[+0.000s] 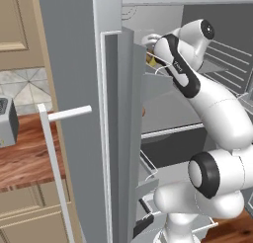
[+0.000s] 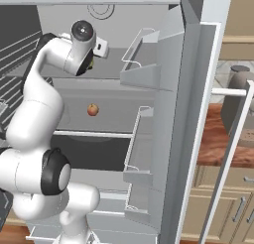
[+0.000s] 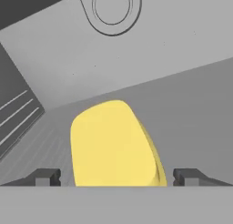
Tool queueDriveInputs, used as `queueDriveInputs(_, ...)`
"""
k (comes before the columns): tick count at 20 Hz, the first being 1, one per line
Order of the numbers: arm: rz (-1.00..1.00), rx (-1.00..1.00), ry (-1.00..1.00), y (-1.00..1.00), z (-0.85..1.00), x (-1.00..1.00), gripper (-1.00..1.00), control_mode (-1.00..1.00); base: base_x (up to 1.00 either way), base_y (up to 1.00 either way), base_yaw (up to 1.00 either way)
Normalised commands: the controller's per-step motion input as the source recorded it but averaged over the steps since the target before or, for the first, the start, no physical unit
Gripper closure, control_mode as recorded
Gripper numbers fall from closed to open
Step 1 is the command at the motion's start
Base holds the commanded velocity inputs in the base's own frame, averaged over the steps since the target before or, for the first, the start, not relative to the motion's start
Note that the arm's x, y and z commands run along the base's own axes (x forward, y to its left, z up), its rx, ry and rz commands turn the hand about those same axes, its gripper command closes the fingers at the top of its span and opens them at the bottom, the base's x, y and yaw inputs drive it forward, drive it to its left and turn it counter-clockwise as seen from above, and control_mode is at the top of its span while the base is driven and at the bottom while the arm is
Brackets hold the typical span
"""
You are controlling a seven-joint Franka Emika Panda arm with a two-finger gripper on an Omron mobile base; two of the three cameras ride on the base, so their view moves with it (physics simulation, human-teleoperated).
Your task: Place the mustard and ketchup from the counter to the top shelf of the fridge. If the existing items in the fridge are on the top shelf, move them to other shelves.
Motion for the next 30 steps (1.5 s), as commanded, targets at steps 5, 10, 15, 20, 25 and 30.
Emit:
queueDriveInputs(5, 0.0, 0.0, -0.05, 0.01, 0.0, 0.13, -1.0, -1.0, 0.0, 0.0, 0.0)
queueDriveInputs(10, 0.0, 0.0, -0.05, 0.0, 0.0, 0.03, -1.0, -1.0, 0.0, 0.0, 0.0)
queueDriveInputs(15, 0.0, 0.0, -0.05, 0.06, 0.0, 0.04, -1.0, -1.0, 0.0, 0.0, 0.0)
queueDriveInputs(20, 0.0, 0.0, -0.03, 0.12, 0.0, 0.09, -1.0, -1.0, 0.0, 0.0, 0.0)
queueDriveInputs(25, 0.0, 0.0, -0.02, 0.05, 0.0, 0.09, -1.0, -1.0, 0.0, 0.0, 0.0)
queueDriveInputs(30, 0.0, 0.0, -0.02, 0.0, 0.0, 0.09, -1.0, -1.0, 0.0, 0.0, 0.0)
